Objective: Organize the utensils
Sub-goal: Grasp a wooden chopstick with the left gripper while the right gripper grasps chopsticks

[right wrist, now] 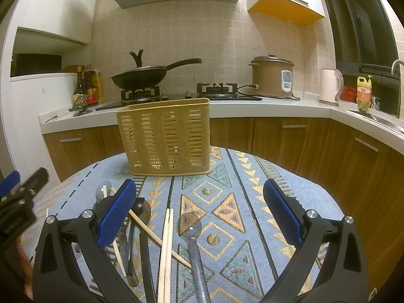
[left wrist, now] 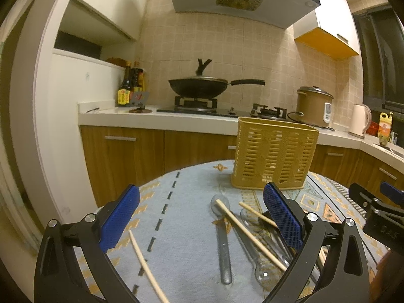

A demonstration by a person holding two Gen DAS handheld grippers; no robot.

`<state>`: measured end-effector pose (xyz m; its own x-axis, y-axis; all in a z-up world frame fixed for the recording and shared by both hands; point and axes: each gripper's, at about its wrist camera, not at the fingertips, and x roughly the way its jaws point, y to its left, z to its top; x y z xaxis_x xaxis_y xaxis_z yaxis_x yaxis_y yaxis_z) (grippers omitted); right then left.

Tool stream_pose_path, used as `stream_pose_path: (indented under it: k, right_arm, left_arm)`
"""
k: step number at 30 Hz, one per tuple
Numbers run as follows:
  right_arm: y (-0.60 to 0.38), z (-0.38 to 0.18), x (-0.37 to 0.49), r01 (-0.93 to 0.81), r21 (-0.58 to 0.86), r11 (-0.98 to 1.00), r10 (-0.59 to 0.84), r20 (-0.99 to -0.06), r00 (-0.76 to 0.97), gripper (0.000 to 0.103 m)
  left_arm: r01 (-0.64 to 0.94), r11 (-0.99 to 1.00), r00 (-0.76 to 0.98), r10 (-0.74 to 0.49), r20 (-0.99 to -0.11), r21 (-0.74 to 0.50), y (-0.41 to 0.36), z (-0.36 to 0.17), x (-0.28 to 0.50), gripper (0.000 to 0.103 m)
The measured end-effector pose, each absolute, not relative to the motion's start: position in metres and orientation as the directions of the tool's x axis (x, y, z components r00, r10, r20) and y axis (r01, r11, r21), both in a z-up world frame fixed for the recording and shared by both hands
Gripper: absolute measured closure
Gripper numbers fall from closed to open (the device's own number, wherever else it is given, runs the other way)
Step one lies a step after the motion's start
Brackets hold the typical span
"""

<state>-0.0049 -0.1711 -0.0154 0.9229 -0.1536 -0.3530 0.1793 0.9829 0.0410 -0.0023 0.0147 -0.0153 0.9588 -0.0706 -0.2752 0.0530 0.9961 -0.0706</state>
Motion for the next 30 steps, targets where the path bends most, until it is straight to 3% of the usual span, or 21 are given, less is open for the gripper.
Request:
stream_pose_path:
  k: [9, 14, 17, 22, 28, 30]
  right_arm:
    - [-0.155, -0.013, 0.003, 0.145, -0.022, 0.989, -0.142, -0.391, 0.909, 0.008]
    - [-0.15, -0.003, 0.014, 0.08, -0.064, 0.995, -0.1, -0.459, 0.883, 0.01]
    - [-0.145, 0.001, 0.031, -0.019, -0.075, 0.997, -0.024, -0.538, 0.843, 0.019]
    - [-0.139, -0.003, 0.067, -0.186, -0.006, 0.983, 0.132, -0.682, 0.72, 0.044]
    - [-0.116, -0.01, 0.117, -0.379, 0.069, 0.923, 0.277, -0.803, 0.528, 0.055]
    - [-0.106, -0.014, 0.131, -0.423, 0.09, 0.902, 0.303, -0.828, 0.471, 0.065]
  left_arm:
    - [0.028, 0.988, 0.913, -0.087, -0.398, -0.151, 0.07, -0.001, 0.011, 0.009]
    - [0.038, 0.991, 0.823, -0.102, -0.559, -0.126, 0.088, -0.004, 0.033, 0.018]
    - [0.08, 0.986, 0.717, -0.159, -0.679, -0.147, 0.095, -0.02, 0.047, 0.03]
    - [0.128, 0.979, 0.611, -0.205, -0.765, -0.16, 0.088, -0.046, 0.058, 0.049]
    - [0.126, 0.977, 0.525, -0.215, -0.823, -0.174, 0.084, -0.067, 0.076, 0.056]
    - [0.117, 0.97, 0.501, -0.243, -0.83, -0.213, 0.089, -0.071, 0.082, 0.061]
